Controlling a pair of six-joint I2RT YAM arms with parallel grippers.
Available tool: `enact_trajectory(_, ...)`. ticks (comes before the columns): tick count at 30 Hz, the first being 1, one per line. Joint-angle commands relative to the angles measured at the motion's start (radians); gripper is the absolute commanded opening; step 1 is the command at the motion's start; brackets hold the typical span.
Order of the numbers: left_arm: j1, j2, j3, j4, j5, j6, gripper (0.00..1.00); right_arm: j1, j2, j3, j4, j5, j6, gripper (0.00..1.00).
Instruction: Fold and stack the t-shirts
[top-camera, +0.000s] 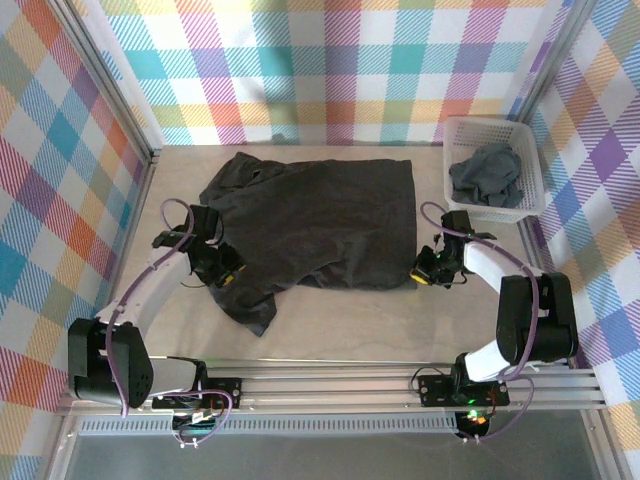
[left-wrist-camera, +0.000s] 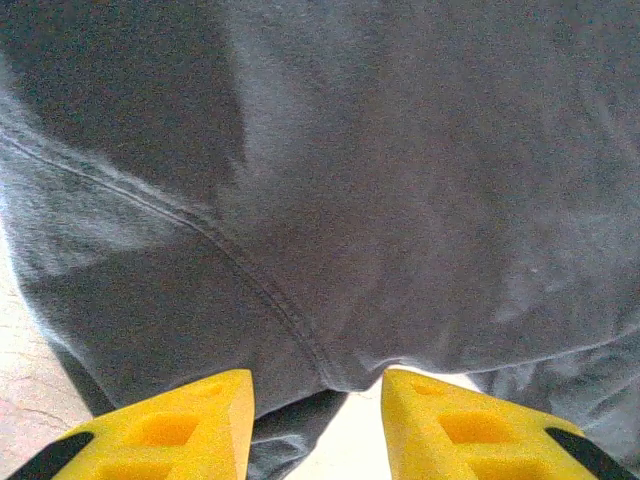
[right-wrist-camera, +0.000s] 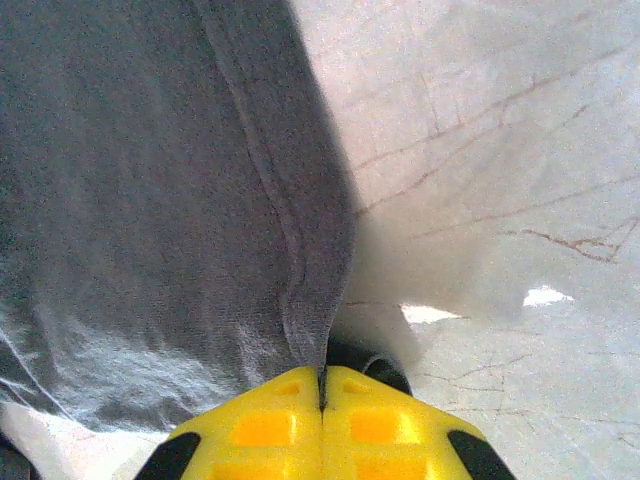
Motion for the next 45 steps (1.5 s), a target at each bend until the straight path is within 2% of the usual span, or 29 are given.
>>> enact_trajectory(1,0.004,-0.021,0.012,0.016,0.032,0.009,0.38,-0.008,-0.03,0.054,-0.019,0.02,0.004,0.0)
enact_trajectory(10,0.004,-0.024,0.017,0.01,0.021,0.01,0.38,-0.014,0.019,0.173,-0.092,0.048,0.013,0.0)
enact_trajectory(45,0.004,-0.049,0.012,-0.013,-0.026,0.008,0.37,-0.021,0.49,0.623,-0.134,0.11,0.076,0.0)
